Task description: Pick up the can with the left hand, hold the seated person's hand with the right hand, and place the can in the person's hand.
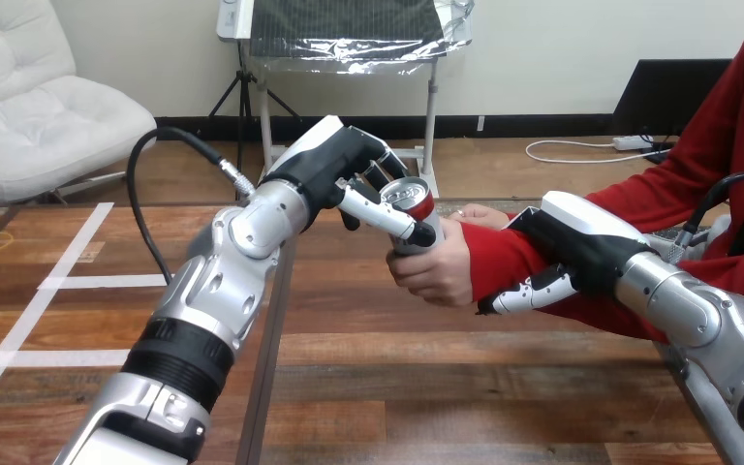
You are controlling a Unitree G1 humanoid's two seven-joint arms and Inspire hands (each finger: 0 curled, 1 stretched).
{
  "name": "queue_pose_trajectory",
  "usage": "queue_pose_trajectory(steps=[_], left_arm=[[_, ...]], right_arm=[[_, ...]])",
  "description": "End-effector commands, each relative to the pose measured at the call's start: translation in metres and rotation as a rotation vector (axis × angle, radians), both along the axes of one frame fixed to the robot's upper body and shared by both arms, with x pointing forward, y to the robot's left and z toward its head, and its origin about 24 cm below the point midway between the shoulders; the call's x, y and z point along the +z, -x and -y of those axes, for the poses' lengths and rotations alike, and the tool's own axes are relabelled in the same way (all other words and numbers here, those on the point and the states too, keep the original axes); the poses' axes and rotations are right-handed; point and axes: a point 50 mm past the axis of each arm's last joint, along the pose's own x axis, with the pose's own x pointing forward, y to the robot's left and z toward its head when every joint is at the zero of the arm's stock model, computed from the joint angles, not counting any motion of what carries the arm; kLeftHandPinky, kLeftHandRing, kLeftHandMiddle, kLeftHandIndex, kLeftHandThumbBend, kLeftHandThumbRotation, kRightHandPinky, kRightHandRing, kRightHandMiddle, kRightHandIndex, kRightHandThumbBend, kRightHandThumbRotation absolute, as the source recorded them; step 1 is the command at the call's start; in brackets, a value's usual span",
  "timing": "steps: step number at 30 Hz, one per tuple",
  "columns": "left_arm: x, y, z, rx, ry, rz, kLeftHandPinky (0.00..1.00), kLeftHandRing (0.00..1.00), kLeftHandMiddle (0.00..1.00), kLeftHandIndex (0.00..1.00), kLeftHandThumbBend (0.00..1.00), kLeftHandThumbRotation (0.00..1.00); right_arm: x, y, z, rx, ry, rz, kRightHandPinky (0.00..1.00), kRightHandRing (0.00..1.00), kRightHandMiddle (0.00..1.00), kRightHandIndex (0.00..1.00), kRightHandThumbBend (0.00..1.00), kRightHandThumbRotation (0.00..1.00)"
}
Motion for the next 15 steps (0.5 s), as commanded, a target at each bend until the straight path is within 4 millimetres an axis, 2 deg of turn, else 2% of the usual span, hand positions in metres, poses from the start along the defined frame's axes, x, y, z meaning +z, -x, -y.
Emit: queue_pose_trajectory(steps=[1,10,13,15], left_arm=[[0.0258,0.0005,0.0398,-0.13,0.041,0.072,0.33,0.39,0.43,0.43,0.77,0.0],[0.0252,-0.0003,0.0346,-0.127,0.075,0.038,0.35,0.43,0.48,0.46,0.72,0.0],[0.0256,-0.0006,0.0324,-0.133,0.072,0.024,0.39,0.5,0.54,0.53,0.73,0.0],[0.0258,-0.0006,0.0313,-0.131,0.072,0.023,0.45,0.58,0.63,0.63,0.74,0.08]], right_arm=[[0.0481,-0.0204,-0.0227,0.063,-0.056,0.178,0.31,0.34,0.36,0.38,0.68,0.3],[0.0466,-0.0198,-0.0208,0.056,-0.052,0.172,0.31,0.34,0.36,0.37,0.68,0.3],[0.0464,-0.0193,-0.0203,0.058,-0.051,0.173,0.31,0.34,0.37,0.37,0.68,0.31],[0.0462,-0.0191,-0.0201,0.059,-0.052,0.174,0.31,0.34,0.37,0.37,0.68,0.31]])
